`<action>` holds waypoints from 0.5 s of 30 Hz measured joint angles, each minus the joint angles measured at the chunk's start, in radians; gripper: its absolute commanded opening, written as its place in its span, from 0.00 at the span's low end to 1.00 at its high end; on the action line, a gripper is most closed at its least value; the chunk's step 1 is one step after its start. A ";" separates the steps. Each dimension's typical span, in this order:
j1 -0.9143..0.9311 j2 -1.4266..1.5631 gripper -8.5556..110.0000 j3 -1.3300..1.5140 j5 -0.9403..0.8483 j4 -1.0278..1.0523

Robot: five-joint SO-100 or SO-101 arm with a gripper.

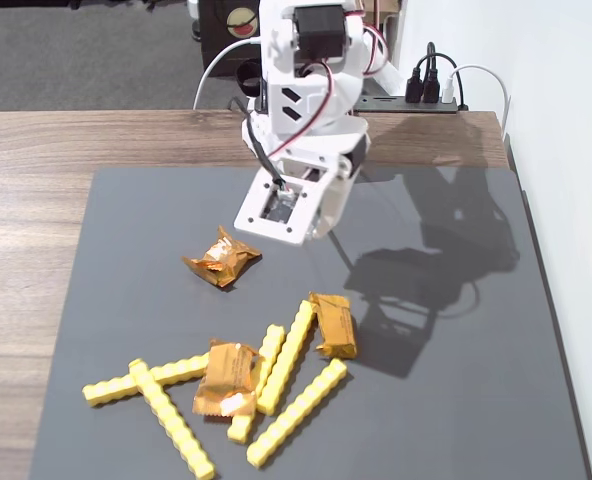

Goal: Grab a fry

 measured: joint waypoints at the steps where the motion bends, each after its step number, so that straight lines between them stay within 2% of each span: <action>1: -0.008 -0.032 0.08 -0.044 0.012 0.011; 15: -0.043 -0.391 0.08 -0.483 0.118 0.091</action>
